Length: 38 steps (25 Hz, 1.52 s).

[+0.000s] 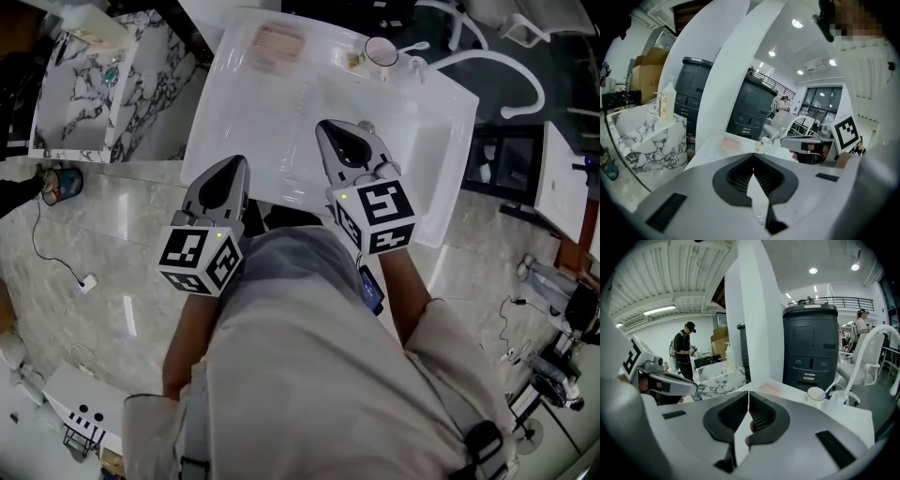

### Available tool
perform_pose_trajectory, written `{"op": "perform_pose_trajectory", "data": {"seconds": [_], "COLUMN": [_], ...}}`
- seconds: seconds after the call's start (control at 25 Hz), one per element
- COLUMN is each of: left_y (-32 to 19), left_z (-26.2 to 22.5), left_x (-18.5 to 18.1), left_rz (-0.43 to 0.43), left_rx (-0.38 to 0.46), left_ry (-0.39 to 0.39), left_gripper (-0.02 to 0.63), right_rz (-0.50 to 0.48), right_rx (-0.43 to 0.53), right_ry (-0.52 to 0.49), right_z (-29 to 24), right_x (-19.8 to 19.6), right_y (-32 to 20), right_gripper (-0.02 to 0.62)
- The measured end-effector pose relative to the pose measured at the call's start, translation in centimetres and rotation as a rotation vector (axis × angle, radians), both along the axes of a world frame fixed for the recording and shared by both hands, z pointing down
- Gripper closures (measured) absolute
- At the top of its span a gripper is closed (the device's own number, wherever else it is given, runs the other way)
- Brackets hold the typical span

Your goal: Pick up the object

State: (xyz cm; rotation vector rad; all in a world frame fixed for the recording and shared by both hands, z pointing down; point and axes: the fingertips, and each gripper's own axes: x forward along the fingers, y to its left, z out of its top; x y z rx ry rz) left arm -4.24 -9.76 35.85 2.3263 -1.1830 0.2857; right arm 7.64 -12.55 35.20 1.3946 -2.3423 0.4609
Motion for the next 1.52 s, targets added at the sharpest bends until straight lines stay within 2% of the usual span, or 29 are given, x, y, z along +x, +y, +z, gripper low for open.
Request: {"op": "perform_pose_trajectory", "data": {"seconds": [0.96, 1.52], "left_y": [-3.3, -4.1], "left_z": [1.7, 2.7], "left_x": [-2.1, -4.2], "left_rz": [-0.007, -0.042], "left_rx": [-0.051, -0.084], "left_ry": [-0.012, -0.012], "left_gripper": [0.6, 0.601], "right_rz": [-0.059, -0.07], "right_rx": [-0.041, -0.108], "right_ry": [0.126, 0.201], "right_z": [2.9, 6.9], "right_x": [-1.7, -3.0], "right_y": [-6.4, -9.0], "right_gripper": [0.56, 0.535]}}
